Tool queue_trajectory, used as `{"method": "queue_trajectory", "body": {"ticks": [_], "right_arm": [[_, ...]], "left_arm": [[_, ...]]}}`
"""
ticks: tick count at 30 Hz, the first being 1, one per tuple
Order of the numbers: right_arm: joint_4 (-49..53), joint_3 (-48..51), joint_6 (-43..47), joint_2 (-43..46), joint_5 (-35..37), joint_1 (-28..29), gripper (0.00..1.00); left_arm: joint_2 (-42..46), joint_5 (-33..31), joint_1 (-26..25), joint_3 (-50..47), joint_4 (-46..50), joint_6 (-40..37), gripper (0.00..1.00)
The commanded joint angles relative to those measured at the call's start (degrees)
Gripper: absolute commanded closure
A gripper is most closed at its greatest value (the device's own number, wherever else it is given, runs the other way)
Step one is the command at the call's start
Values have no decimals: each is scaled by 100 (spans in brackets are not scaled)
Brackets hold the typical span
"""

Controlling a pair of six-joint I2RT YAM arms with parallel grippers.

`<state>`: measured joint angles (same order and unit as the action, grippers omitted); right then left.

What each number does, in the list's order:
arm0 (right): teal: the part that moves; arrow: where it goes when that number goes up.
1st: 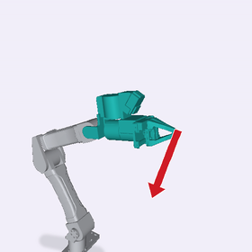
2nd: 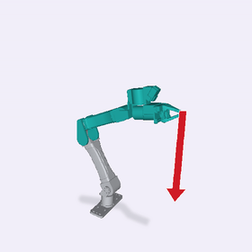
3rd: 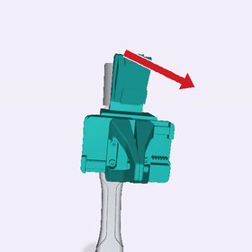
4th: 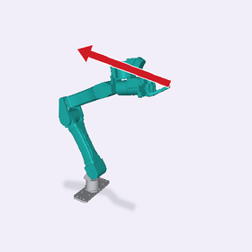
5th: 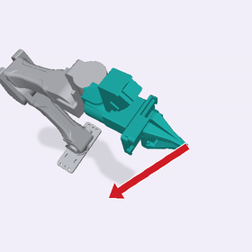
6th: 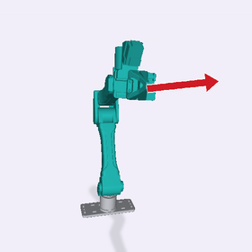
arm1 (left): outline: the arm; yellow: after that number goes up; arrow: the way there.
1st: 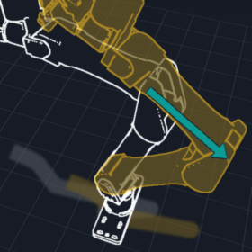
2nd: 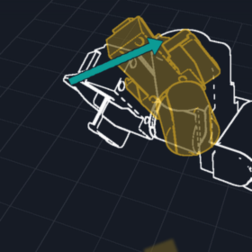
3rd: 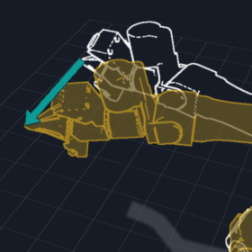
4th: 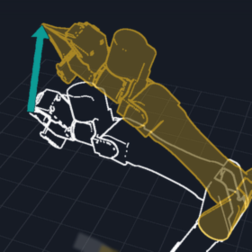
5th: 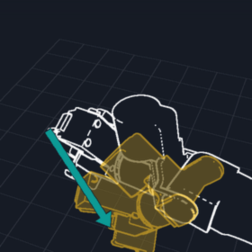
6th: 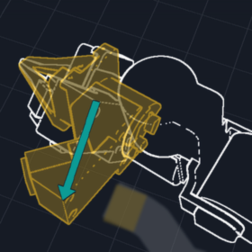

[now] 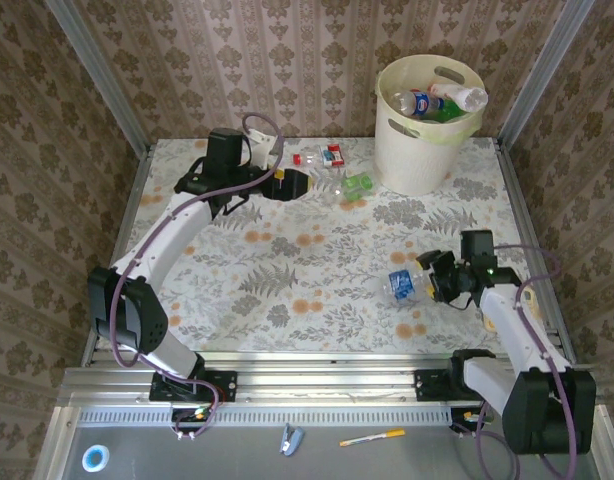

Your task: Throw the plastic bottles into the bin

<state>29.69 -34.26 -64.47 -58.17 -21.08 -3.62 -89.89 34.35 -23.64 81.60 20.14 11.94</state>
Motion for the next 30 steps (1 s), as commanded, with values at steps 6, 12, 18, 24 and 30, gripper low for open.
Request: {"method": "queue_trajectory", "body": {"ticks": [6, 12, 18, 24, 30], "right_arm": [[-612, -1621, 92, -901, -310, -126, 93], [-1008, -5872, -496, -2779, -442, -538, 78], [-355, -9582, -334, -4895, -520, -512, 8], [167, -9649, 167, -4985, -9, -576, 0], [643, -9576, 569, -4712, -35, -584, 0]], "left_arm": [[-44, -38, 140, -69, -15, -77, 0], [-243, 72, 170, 181, -16, -28, 0], [-321, 18, 194, 178, -47, 157, 0], [-401, -170, 272, -64, 206, 244, 0], [-472, -149, 271, -85, 250, 305, 0]]}}
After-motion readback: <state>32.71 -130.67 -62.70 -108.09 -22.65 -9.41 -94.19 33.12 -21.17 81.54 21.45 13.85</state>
